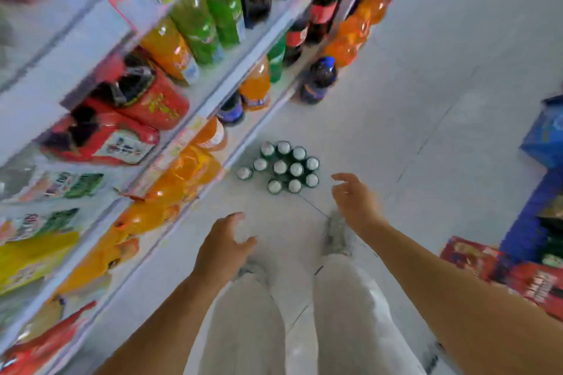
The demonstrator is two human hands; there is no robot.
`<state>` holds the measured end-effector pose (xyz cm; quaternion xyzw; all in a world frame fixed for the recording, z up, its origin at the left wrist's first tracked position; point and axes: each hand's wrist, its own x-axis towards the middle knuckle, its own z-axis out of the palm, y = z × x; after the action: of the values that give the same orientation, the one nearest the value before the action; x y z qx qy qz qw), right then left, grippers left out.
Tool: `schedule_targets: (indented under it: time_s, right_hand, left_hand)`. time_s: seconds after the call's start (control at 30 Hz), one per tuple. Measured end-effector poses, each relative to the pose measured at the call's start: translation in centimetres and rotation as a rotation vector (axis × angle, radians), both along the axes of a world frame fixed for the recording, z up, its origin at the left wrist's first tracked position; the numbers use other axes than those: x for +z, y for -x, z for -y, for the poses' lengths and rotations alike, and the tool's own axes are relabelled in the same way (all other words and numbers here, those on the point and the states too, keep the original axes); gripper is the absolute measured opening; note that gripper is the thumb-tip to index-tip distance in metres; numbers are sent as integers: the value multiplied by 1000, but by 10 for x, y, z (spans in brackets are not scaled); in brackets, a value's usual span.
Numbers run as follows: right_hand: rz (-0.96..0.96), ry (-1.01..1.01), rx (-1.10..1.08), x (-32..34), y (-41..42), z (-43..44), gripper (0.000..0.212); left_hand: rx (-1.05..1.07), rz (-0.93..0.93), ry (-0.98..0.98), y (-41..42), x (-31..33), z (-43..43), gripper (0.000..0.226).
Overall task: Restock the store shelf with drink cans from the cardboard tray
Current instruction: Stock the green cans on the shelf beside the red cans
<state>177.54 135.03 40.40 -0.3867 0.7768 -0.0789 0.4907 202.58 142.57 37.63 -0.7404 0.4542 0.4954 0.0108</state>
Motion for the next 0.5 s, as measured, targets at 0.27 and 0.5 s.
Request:
schedule_targets:
  time_s: [0.27, 0.5]
  right_hand:
    - [-27, -364, 115, -278, 12, -22, 50]
    - [27, -315, 185, -442, -9, -4, 89]
  left_hand:
    - [50, -28, -83, 57, -250, 25, 62]
    - [-26, 27, 74, 83, -419, 47, 96]
